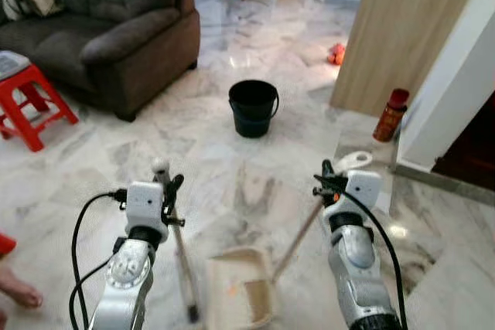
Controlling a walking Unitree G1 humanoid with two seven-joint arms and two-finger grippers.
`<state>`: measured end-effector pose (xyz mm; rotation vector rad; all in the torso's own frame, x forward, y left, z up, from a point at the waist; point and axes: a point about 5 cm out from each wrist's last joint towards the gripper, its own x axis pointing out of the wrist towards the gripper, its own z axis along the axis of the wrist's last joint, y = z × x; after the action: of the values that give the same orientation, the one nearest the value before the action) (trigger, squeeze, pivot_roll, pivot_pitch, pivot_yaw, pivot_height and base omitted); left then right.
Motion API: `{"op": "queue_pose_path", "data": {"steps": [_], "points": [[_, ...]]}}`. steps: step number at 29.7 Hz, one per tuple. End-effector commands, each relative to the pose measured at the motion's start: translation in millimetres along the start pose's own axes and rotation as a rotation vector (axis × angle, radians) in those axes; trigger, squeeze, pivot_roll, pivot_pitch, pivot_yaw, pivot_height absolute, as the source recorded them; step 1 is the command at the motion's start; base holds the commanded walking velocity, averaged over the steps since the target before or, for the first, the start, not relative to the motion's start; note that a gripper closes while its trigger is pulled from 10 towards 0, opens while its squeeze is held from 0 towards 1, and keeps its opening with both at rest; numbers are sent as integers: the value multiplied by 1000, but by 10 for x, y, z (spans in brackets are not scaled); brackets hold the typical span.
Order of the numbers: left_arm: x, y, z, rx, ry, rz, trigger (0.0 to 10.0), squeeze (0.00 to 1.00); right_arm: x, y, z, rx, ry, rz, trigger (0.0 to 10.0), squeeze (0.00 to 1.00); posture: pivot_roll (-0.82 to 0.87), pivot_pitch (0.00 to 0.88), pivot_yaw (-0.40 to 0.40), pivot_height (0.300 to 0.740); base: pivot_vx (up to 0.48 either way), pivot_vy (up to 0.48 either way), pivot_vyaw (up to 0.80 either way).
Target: Sweep floor
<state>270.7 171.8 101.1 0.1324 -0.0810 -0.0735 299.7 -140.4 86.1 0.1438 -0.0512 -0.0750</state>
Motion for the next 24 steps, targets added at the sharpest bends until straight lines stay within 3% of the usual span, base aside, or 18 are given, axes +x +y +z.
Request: {"op": "queue_pose_path", "data": {"steps": [1,13,20,24], "points": [[33,-25,83,-14,-41,-7,10000,0,27,-70,78,-20,-40,-19,10000,0,120,6,40,740,319,0,0],[56,0,97,-8,-44,-5,10000,0,54,-48,92,-22,-48,-13,10000,0,128,10,45,740,316,0,0],[60,8,104,-8,-45,-6,10000,0,58,-37,93,-23,-49,-7,10000,0,130,17,48,740,317,0,581],[62,6,104,-8,-45,-5,10000,0,55,-42,86,-15,-45,-8,10000,0,130,22,47,740,319,0,0]]}}
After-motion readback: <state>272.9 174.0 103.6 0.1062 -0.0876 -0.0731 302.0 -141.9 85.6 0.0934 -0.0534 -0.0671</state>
